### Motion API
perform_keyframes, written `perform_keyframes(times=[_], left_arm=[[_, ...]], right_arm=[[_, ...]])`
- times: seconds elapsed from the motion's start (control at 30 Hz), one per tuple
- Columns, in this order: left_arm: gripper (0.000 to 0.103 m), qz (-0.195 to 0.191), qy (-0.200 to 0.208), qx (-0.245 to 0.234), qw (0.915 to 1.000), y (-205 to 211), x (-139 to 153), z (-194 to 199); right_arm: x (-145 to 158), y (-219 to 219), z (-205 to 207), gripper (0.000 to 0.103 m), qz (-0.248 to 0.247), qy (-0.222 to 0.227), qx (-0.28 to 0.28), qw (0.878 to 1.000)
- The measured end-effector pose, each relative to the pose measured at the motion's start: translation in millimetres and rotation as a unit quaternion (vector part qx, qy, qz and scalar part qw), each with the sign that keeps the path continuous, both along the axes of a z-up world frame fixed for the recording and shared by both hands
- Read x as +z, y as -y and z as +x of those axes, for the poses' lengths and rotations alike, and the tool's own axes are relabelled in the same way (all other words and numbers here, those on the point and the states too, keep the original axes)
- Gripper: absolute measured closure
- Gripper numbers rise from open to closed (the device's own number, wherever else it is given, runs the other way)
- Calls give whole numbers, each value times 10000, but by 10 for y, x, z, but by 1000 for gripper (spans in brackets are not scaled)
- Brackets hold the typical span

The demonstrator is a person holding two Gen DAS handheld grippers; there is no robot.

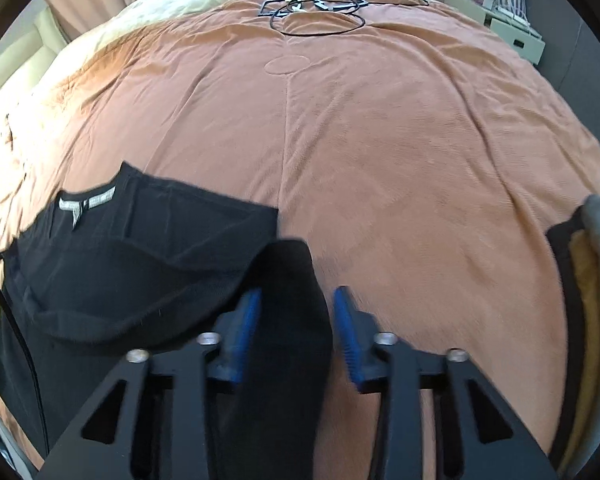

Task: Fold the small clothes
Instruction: 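Close both grippers on the folded edge of the shirt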

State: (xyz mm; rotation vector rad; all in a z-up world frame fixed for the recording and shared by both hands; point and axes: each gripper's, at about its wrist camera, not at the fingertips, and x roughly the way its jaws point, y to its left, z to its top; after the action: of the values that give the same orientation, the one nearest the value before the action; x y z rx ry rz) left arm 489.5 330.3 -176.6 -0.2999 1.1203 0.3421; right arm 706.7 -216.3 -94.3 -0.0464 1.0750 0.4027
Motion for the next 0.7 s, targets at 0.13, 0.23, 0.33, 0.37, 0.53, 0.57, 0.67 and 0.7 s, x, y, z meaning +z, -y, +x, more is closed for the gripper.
perform_keyframes(times=[0.13, 0.23, 0.33, 0.37, 0.53, 0.57, 0.67, 0.7], left_arm=[[102, 154, 216, 158, 9995, -56, 46, -118], [102, 103, 432, 362, 9984, -166, 158, -274], [102, 34, 644, 399, 9971, -224, 326, -403], [102, 41, 690, 397, 9968, -225, 374, -434], [102, -30, 919, 538, 9943, -246, 599, -549], [102, -74, 938, 600, 9938, -269, 605, -554], [101, -245, 756, 812, 9935, -352, 534, -476], [101, -245, 586, 848, 9944, -364, 479, -422]], right_arm=[[18, 73, -30, 101, 115, 168, -235, 9995], [116, 146, -110, 102, 194, 393, -344, 9984], [314, 224, -239, 102, 368, 640, -402, 9965], [402, 244, -283, 102, 400, 752, -405, 9955], [641, 284, -464, 102, 361, 1153, -492, 9915], [648, 277, -479, 102, 346, 1193, -540, 9908], [551, 196, -417, 102, 202, 1083, -592, 9921], [514, 169, -375, 100, 105, 1003, -663, 9927]])
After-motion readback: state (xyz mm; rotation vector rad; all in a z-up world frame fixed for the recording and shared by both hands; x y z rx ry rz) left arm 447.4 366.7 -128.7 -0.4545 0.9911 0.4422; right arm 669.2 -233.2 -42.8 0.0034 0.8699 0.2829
